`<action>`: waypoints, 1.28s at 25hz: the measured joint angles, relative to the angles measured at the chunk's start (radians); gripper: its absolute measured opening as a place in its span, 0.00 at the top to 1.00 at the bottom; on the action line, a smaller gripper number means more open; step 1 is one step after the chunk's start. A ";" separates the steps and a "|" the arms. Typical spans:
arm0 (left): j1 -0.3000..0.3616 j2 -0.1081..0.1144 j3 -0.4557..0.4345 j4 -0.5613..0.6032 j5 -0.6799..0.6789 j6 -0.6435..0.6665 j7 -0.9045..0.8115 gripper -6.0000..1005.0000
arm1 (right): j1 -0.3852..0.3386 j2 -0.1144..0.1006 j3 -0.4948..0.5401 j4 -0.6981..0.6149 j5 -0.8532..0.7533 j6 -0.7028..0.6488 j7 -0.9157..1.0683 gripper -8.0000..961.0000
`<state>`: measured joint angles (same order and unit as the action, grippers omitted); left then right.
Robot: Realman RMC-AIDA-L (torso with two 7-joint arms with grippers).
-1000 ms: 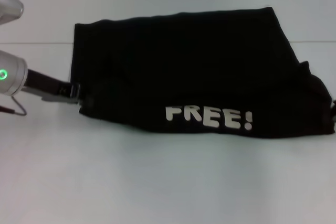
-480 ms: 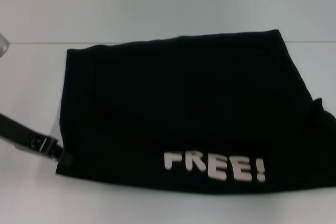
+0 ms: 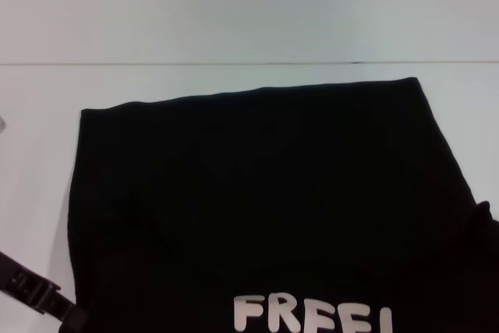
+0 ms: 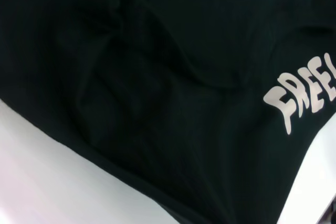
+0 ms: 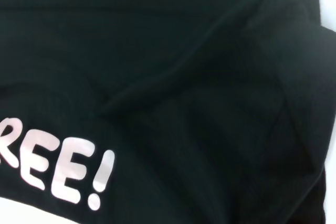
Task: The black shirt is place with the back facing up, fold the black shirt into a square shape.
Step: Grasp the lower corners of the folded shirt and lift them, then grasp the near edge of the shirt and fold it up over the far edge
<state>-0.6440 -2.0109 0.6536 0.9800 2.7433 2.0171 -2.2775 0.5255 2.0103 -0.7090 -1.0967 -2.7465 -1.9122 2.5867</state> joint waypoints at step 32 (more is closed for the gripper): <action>-0.213 0.027 -0.051 -0.290 -0.024 -0.831 -0.275 0.98 | 0.252 -0.072 0.128 0.528 0.253 0.876 -0.082 0.93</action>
<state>-0.8566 -1.9839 0.6028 0.6904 2.7195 1.1861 -2.5529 0.7771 1.9379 -0.5806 -0.5692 -2.4936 -1.0364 2.5051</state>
